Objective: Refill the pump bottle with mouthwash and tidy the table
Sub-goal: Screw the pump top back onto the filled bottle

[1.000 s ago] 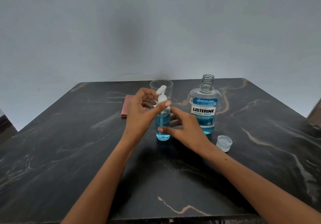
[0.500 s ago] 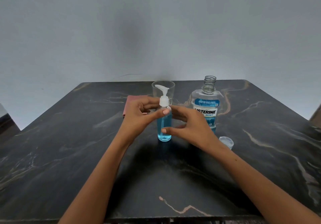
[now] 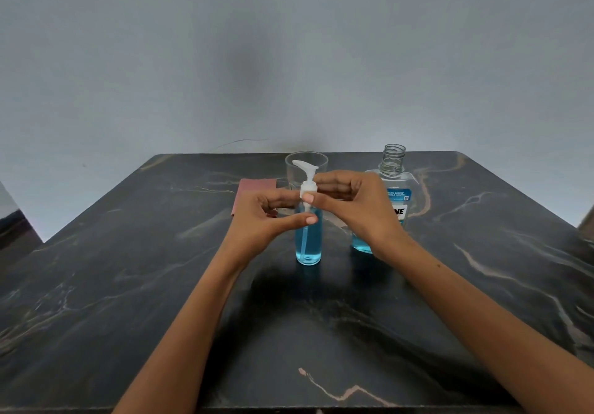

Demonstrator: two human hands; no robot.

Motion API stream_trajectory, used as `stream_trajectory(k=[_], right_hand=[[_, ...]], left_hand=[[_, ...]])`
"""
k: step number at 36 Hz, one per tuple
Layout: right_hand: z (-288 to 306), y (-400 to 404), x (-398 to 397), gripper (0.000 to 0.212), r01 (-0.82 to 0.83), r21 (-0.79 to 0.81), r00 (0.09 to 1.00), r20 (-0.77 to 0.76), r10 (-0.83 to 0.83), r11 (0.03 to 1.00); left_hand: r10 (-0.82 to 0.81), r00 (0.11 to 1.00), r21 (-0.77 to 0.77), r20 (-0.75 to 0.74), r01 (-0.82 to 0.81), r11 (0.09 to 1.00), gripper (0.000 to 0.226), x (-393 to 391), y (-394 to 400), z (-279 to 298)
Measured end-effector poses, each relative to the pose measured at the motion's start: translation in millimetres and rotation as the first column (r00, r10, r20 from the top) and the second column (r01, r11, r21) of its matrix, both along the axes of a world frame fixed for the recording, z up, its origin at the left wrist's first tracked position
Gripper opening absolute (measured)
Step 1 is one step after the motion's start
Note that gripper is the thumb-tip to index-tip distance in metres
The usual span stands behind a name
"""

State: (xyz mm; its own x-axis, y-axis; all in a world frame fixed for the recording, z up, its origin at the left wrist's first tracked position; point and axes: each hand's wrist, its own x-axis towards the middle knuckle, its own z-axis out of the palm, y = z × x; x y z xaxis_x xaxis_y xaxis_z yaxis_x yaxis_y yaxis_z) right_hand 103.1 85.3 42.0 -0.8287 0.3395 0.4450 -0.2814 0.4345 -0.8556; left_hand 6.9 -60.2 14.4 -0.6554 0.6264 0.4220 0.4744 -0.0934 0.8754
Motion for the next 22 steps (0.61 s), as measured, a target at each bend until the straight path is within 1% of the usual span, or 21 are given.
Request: stream_trajectory(k=[4, 10, 14, 17, 18, 20, 22], right_hand=[[2.8, 0.0, -1.5, 0.025, -0.025, 0.015, 1.000, 0.004, 0.025, 1.000], [14.3, -1.3, -3.3, 0.023, -0.015, 0.106, 1.000, 0.020, 0.013, 0.994], [14.2, -1.7, -4.6, 0.026, 0.009, 0.157, 0.999, 0.040, -0.015, 0.988], [9.4, -3.9, -6.1, 0.023, 0.067, 0.174, 0.997, 0.019, -0.072, 0.982], [7.7, -5.6, -6.8, 0.025, 0.099, 0.196, 0.994, 0.016, -0.104, 0.976], [6.0, -9.7, -7.4, 0.036, 0.161, 0.256, 0.986, 0.009, -0.168, 0.953], [7.1, -12.2, -6.1, 0.041, 0.186, 0.277, 0.981, 0.007, -0.196, 0.943]], left_hand=[[0.005, 1.000, -0.007, 0.014, -0.005, 1.000, 0.034, 0.0, 0.2, 0.4], [0.021, 0.999, -0.002, 0.028, -0.021, 1.000, 0.031, 0.7, -0.4, -0.3], [0.029, 0.999, -0.004, 0.014, -0.029, 1.000, 0.032, 0.2, -0.1, -1.0], [0.027, 1.000, -0.007, 0.005, -0.027, 1.000, 0.032, 1.1, -0.2, -0.5], [0.028, 1.000, -0.012, 0.000, -0.028, 1.000, 0.033, 1.2, -0.3, -0.4], [0.032, 0.999, -0.023, -0.008, -0.032, 0.999, 0.032, 2.0, -0.6, -0.2], [0.038, 0.999, -0.028, -0.014, -0.038, 0.999, 0.030, 3.1, -0.7, 0.3]])
